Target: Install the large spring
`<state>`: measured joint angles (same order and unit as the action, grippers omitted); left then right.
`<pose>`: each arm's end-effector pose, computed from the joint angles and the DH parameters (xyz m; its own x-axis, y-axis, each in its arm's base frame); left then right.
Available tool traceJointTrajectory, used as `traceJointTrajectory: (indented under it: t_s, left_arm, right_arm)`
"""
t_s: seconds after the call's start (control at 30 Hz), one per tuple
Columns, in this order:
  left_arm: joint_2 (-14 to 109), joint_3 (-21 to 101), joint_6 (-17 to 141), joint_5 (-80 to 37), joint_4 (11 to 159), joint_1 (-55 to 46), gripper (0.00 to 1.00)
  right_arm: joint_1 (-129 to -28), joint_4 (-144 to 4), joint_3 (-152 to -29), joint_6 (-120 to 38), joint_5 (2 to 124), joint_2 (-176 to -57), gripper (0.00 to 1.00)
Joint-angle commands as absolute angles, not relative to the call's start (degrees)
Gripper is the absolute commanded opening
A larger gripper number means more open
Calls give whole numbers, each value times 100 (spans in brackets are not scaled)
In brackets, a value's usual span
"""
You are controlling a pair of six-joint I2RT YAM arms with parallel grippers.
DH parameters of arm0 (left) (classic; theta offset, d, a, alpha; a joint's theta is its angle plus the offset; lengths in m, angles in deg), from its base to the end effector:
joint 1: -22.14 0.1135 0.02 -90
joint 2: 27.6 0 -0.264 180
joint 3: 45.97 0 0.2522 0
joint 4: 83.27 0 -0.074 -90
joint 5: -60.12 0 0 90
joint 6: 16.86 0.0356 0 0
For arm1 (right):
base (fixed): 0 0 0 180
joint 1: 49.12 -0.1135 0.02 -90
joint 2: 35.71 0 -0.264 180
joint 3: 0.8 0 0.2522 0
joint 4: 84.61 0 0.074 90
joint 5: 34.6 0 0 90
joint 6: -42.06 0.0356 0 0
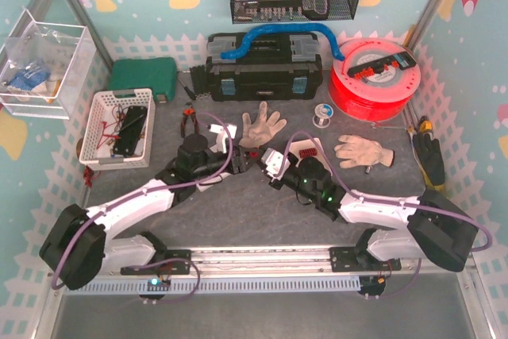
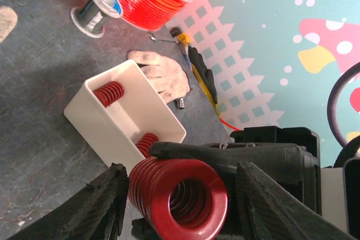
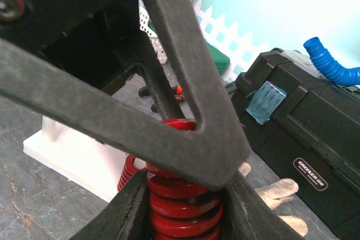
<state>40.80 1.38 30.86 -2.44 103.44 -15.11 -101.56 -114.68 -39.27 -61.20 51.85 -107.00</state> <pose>0.1974 -0.1707 0.2422 -0.7464 -0.1825 -0.6400 0.5278 0.4236 -0.7362 0.1582 0.2021 0.2216 0.1444 -0.1878 -0.9715 -0.7401 0.6312 -0.2320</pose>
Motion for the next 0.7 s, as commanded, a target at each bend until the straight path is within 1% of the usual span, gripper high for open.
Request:
traceJointTrajectory:
  t_s: [0.0,0.13,0.17,0.23,0.37,0.4,0.43,0.53,0.6,0.67]
  left_arm:
    - [4258,436,3089,-10,10191,-1495,53]
    - [4461,538,3107,-40,10099,-1495,44]
    - [4499,548,3111,-43,10099,-1495,40]
    - [4552,566,3128,-26,10090,-1495,30]
    - [4532,588,3210,-71,10040,-1498,6]
    - [4510,604,3240,-89,10013,-1492,2]
    - [4488,629,3271,-108,9985,-1487,0]
    - [4418,716,3412,-244,9828,-1480,0]
    - [4363,769,3526,-388,9683,-1457,0]
    - [4309,807,3630,-566,9563,-1413,0]
  right_arm:
    - [-10208,-11670,-4093,-6151,5148,-10780,10]
    - [-10233,-11586,-4163,-6180,5075,-10837,10]
    - [-10241,-11557,-4178,-6175,5074,-10847,10]
    - [-10240,-11519,-4202,-6179,5057,-10858,10]
    - [-10252,-11422,-4243,-6153,5009,-10864,11]
    - [-10255,-11322,-4281,-6114,4986,-10858,15]
    - [-10252,-11183,-4350,-6072,4967,-10861,19]
    - [-10255,-10612,-4544,-5956,5136,-10840,33]
    - [-10251,-10278,-4645,-5727,5132,-10777,44]
    - [-10250,-9955,-4727,-5498,5055,-10632,52]
